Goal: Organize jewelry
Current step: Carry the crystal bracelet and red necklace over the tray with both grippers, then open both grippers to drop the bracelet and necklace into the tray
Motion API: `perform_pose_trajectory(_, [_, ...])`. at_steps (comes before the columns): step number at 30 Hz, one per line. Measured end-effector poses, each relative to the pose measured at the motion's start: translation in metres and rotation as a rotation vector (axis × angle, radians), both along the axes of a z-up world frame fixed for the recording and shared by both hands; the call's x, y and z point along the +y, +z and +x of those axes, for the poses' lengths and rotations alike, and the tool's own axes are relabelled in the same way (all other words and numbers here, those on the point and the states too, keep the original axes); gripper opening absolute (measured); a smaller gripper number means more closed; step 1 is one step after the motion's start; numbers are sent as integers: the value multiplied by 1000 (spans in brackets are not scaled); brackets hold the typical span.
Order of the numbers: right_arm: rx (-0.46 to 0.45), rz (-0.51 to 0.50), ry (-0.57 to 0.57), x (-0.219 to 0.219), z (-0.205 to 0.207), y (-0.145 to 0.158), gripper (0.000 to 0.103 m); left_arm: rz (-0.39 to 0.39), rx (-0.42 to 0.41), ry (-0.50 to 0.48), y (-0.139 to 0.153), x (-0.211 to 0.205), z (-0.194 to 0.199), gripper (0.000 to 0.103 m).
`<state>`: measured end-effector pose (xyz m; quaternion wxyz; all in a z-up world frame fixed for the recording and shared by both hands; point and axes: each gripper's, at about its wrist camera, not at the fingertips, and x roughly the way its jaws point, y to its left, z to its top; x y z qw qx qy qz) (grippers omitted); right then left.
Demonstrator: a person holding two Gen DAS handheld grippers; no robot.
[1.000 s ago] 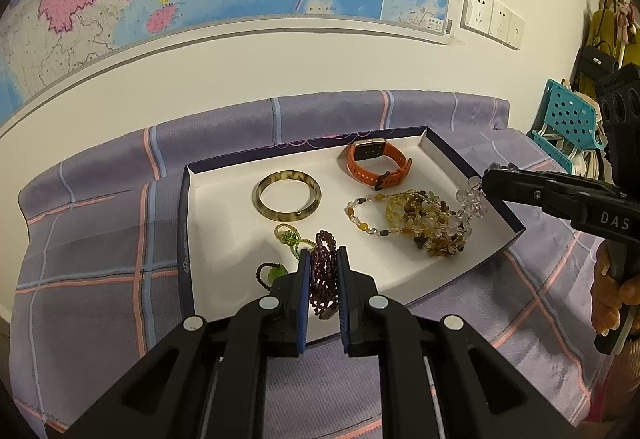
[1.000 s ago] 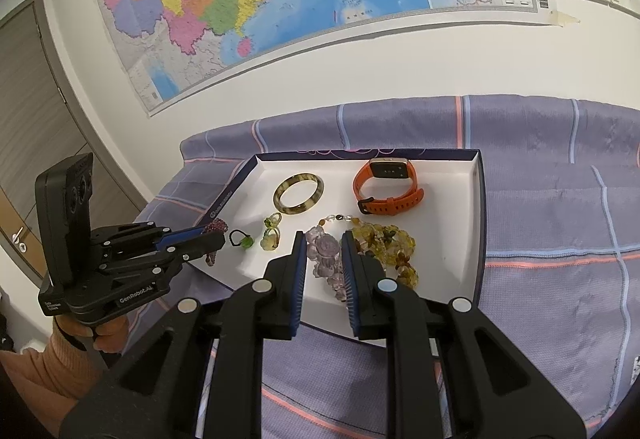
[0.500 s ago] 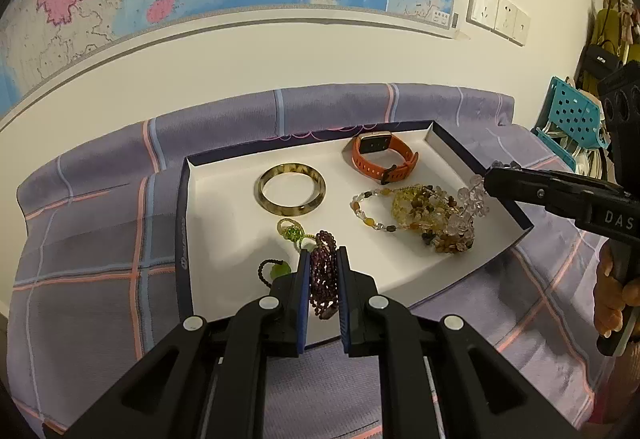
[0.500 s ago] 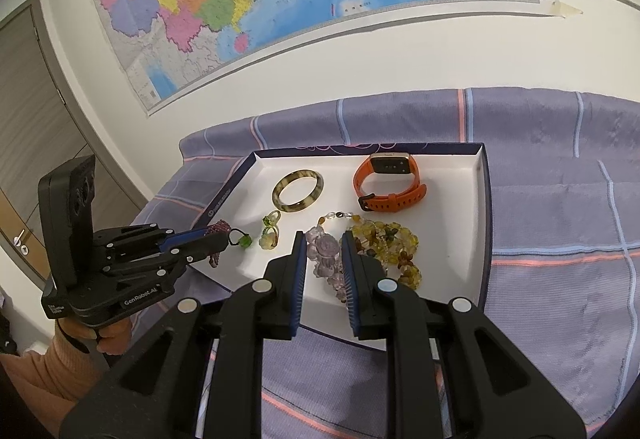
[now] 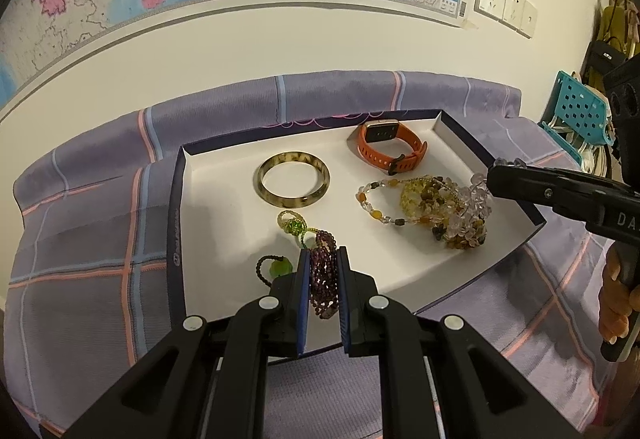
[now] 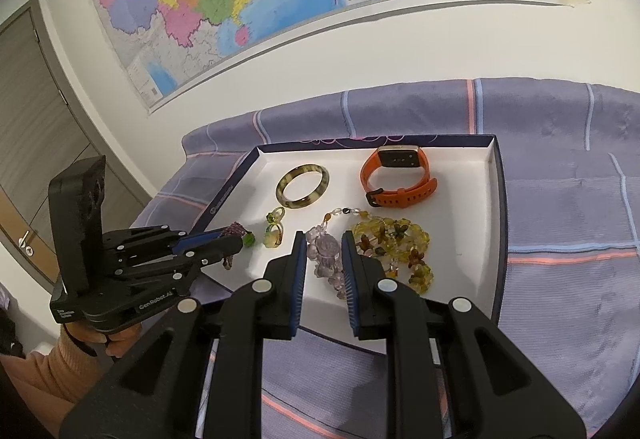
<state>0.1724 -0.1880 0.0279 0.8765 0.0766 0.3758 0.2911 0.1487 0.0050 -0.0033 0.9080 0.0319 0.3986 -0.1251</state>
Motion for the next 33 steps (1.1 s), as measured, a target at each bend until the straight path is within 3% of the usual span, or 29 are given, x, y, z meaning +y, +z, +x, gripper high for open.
perform_pose_trajectory(28, [83, -23, -41, -7, 13, -28, 21, 13, 71, 30, -22, 2, 14, 13])
perform_pose_trajectory(33, [90, -34, -52, -10, 12, -31, 29, 18, 63, 42, -22, 2, 14, 16])
